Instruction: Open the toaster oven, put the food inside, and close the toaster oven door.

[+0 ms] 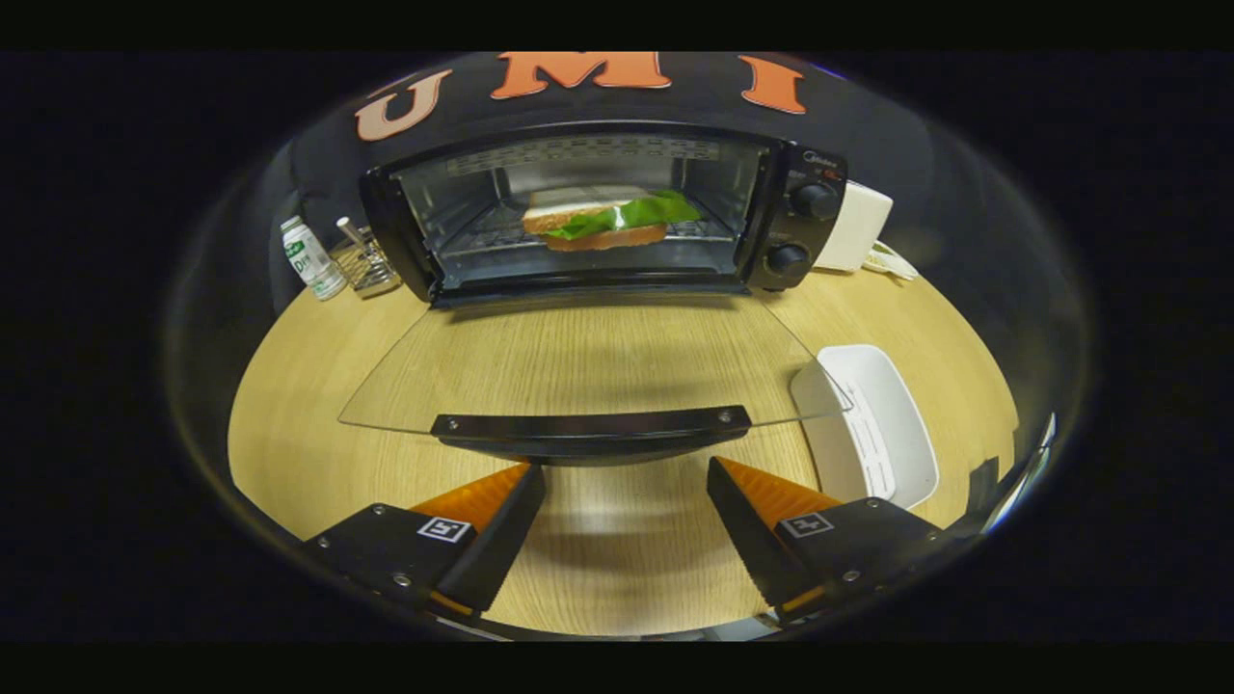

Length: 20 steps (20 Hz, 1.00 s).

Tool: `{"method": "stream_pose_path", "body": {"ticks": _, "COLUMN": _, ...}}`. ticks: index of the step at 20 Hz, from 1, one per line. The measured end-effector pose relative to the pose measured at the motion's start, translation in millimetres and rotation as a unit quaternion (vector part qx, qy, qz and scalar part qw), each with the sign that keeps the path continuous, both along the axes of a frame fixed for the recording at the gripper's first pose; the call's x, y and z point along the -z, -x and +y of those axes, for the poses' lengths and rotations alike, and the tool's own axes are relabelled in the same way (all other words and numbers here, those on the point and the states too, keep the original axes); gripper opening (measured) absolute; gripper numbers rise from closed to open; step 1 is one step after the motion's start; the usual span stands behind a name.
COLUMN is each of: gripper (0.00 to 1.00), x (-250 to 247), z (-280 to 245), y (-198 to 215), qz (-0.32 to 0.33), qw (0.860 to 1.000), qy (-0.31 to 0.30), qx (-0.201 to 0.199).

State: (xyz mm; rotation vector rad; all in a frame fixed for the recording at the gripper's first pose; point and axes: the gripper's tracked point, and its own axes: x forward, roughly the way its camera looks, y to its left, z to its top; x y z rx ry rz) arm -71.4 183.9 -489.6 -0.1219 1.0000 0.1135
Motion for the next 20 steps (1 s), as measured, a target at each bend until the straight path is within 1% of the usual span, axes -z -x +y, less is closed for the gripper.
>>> {"method": "stream_pose_path", "body": {"ticks": 3, "gripper": 1.0, "x": -26, "z": 1, "y": -17, "qz": -0.031, "qw": 0.999, "qy": -0.011, "qx": 0.009}}
{"method": "stream_pose_path", "body": {"ticks": 10, "gripper": 1.0, "x": -84, "z": 12, "y": -73, "qz": -0.1, "qw": 0.994, "qy": -0.037, "qx": 0.026}}
{"method": "stream_pose_path", "body": {"ticks": 13, "gripper": 1.0, "x": -97, "z": 17, "y": -99, "qz": -0.122, "qw": 0.991, "qy": -0.042, "qx": 0.028}}
{"method": "stream_pose_path", "body": {"ticks": 18, "gripper": 1.0, "x": -114, "z": 27, "y": -141, "qz": -0.156, "qw": 0.985, "qy": -0.066, "qx": 0.044}}
{"method": "stream_pose_path", "body": {"ticks": 20, "gripper": 1.0, "x": -117, "z": 30, "y": -149, "qz": -0.161, "qw": 0.983, "qy": -0.074, "qx": 0.051}}
